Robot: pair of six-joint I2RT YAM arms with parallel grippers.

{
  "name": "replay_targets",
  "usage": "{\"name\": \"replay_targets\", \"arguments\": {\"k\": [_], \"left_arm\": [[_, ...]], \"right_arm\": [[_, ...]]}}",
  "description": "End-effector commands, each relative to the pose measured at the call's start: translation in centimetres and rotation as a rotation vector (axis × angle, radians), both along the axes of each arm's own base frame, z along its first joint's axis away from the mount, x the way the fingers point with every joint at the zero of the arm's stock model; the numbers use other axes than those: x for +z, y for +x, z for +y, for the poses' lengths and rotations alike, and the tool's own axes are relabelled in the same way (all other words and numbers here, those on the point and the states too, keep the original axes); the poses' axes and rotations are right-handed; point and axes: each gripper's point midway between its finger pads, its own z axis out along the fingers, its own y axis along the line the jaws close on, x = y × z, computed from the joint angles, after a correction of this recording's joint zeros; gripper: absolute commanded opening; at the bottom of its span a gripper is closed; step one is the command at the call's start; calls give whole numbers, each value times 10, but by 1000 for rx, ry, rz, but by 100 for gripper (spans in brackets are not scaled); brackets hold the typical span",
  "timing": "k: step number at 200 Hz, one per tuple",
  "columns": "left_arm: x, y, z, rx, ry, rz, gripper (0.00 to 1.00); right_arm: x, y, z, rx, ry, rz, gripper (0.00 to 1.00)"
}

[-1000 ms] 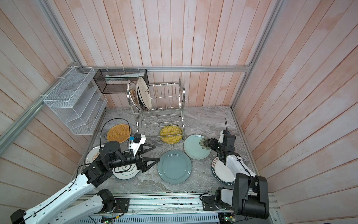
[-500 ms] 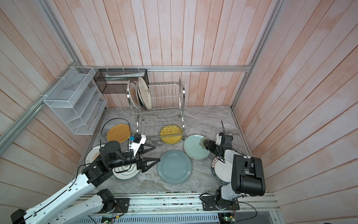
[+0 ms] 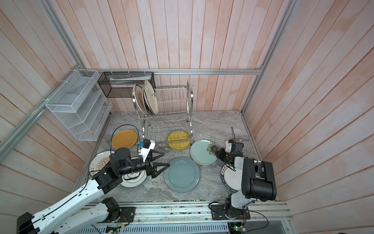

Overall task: Load the plates into the dish rack
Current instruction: 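Grasp the sunflower plate rim with the right gripper, then tilt the sunflower plate up toward the left gripper while the left gripper approaches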

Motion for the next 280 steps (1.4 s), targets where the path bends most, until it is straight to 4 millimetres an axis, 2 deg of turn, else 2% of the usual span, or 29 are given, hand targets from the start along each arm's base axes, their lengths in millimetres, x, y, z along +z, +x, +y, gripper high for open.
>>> {"name": "replay_targets", "arguments": {"k": [1,9,81,117,155,181,227,255,256,280], "left_arm": [[7,6,3,42,-44,3,100],[6,7,3,47,-43,8,100],[6,18,7,124,-73,57,100],[-4,28,6,172,-97,117,100],[-17,40,0,224,-105,192,100],[-29,46,-8,276,-126,257,100],[-57,57,-32,382,-163,420,100],[-69,65,-45,481,-142,472,99],[-70,61,-49,469,-138,475,98],[-78,62,-59,517,-136,523,93]], "right_arm": [[5,-8,4,17,-26,-10,3],[9,-8,2,10,-35,-19,0],[54,-7,-16,-87,-74,-117,0],[73,-12,-28,-166,-60,-150,0],[110,-17,-31,-222,16,-230,0],[140,-23,-18,-210,121,-299,0],[178,-41,17,-128,281,-362,0],[187,-52,54,-53,314,-365,0],[187,-52,55,-50,316,-365,0],[193,-58,74,-6,353,-372,0]]}}
